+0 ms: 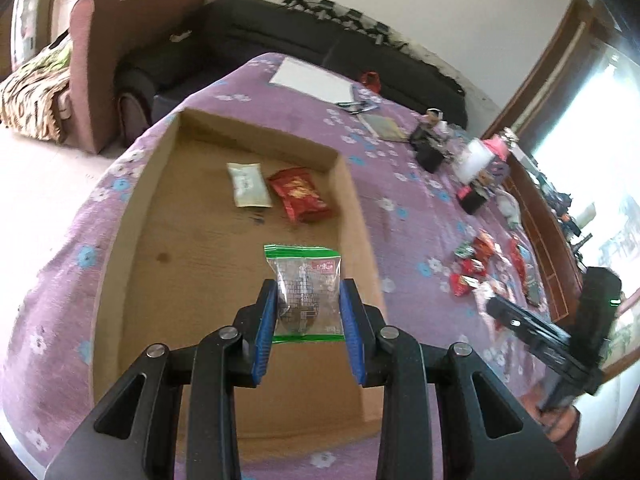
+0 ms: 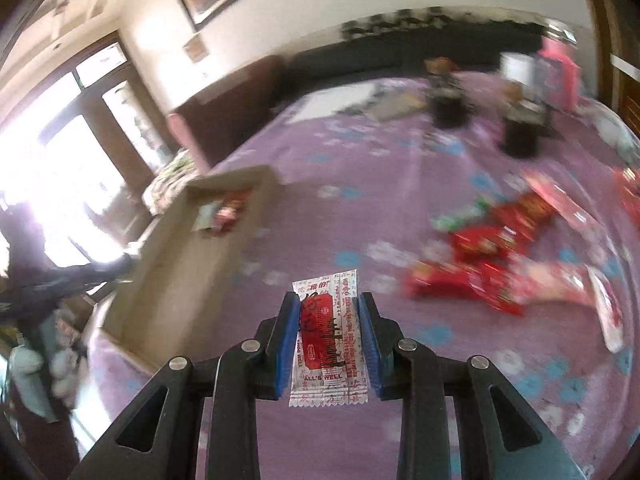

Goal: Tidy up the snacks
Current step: 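Carry both packets into the cardboard tray and release them from both tools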

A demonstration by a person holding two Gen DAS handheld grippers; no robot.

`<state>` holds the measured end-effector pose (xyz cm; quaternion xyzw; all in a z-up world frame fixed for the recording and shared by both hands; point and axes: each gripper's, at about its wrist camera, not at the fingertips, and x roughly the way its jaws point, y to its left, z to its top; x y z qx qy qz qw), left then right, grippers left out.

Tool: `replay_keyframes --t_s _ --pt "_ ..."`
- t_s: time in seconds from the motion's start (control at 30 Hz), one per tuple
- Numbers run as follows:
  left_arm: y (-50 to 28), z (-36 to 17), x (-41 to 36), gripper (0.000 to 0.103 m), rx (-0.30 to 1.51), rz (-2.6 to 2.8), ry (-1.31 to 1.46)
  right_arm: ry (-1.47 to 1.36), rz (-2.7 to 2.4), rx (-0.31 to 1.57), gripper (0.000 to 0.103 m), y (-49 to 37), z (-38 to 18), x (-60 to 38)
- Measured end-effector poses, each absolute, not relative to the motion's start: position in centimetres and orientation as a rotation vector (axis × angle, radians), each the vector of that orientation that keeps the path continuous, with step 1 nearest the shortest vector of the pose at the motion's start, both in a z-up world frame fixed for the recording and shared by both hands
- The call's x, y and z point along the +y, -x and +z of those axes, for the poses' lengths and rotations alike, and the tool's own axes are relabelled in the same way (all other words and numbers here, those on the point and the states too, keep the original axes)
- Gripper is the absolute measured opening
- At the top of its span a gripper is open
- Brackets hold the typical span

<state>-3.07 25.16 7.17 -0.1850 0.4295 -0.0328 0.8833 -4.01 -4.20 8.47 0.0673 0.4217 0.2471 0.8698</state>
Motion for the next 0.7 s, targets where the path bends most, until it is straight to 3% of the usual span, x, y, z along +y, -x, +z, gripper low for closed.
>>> replay_keyframes --t_s 0.4,0.7 --pt "-2.6 3.8 29.5 0.029 0.971 0.022 0.433 0.018 0.658 0.96 0.03 0.4 7.6 11.3" --pt "-3.3 1.7 31.3 0.032 1.02 -0.014 0.536 0.096 0.616 0.968 0.031 -0.7 4.9 15.1"
